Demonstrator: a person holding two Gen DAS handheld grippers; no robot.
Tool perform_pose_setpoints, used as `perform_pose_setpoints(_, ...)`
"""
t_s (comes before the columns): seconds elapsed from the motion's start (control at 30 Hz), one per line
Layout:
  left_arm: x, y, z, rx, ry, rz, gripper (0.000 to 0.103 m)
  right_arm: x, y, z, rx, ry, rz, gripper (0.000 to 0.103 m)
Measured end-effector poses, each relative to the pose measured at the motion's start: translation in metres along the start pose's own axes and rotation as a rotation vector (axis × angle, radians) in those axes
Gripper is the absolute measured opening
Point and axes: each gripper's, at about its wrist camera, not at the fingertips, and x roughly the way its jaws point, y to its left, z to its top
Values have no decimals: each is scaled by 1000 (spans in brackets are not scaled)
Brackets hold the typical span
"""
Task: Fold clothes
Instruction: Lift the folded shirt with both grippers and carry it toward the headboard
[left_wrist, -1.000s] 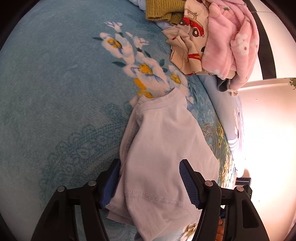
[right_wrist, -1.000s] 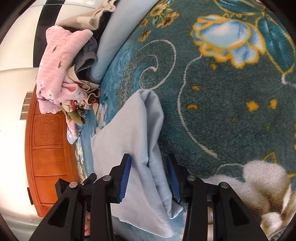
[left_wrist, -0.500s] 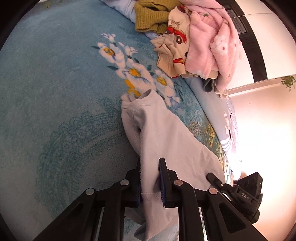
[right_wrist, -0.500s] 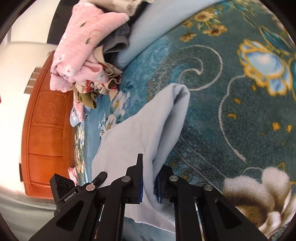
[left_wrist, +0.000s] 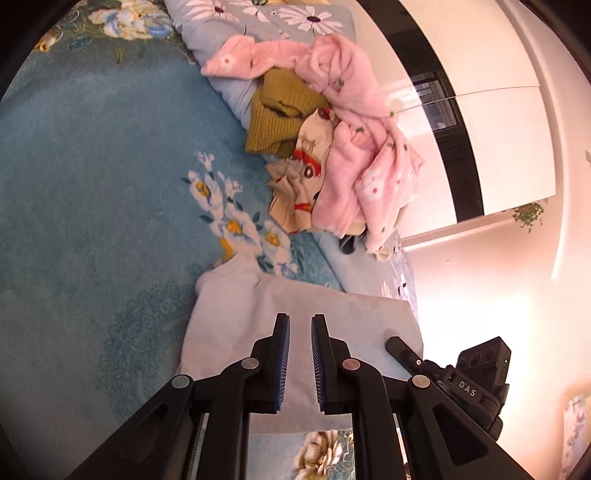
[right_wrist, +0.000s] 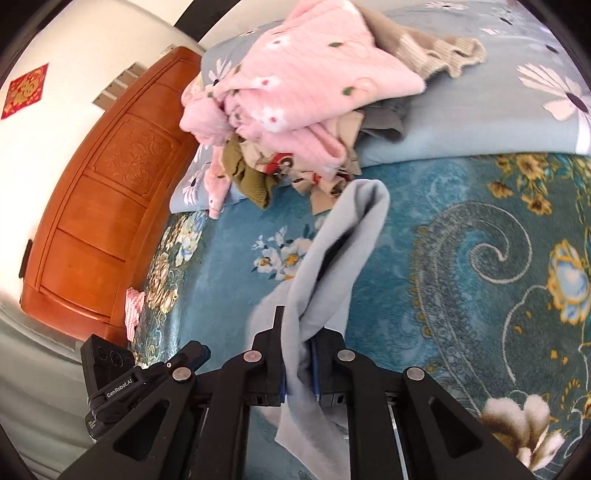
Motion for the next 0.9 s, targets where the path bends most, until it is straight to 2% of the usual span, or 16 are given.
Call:
perform_pose_setpoints(0.23,-53,37,36,-79,-126,5,13,30,94,37,-137,51,31,8)
perform_pose_setpoints(0.3,-59,58,39,-152,-145,2,16,33,112,44,-154,54,48,8)
perform_pose_setpoints(0.4,-62,81,41,-277,-163,-62,16,33,135,53,-172,59,71,8)
perform_pose_setpoints(0.5,-68,79,46,-260,-188,-97,16,35,164,59,-231,65,80,7)
perform_pose_setpoints(0.57,-70,75,50,-236,-195,-83,17,36,184,63,-271,67,90,7)
perform_pose_setpoints(0.63,-71,84,53,-281,-208,-99,24,37,203,68,-290,68,121,7)
perform_pose_setpoints(0.7,-69,98,53,-367,-204,-148,43,37,223,74,-300,62,161,7)
perform_pose_setpoints(0.77,-66,104,56,-405,-198,-207,47,32,243,83,-311,51,212,7)
perform_pose_setpoints(0.83,-63,104,57,-427,-198,-282,62,23,263,89,-325,40,264,7)
perform_pose_setpoints(0.87,-61,105,58,-450,-193,-335,68,17,272,91,-333,34,291,7)
perform_pose_setpoints(0.9,-59,105,60,-474,-187,-409,71,11,281,92,-343,27,316,7)
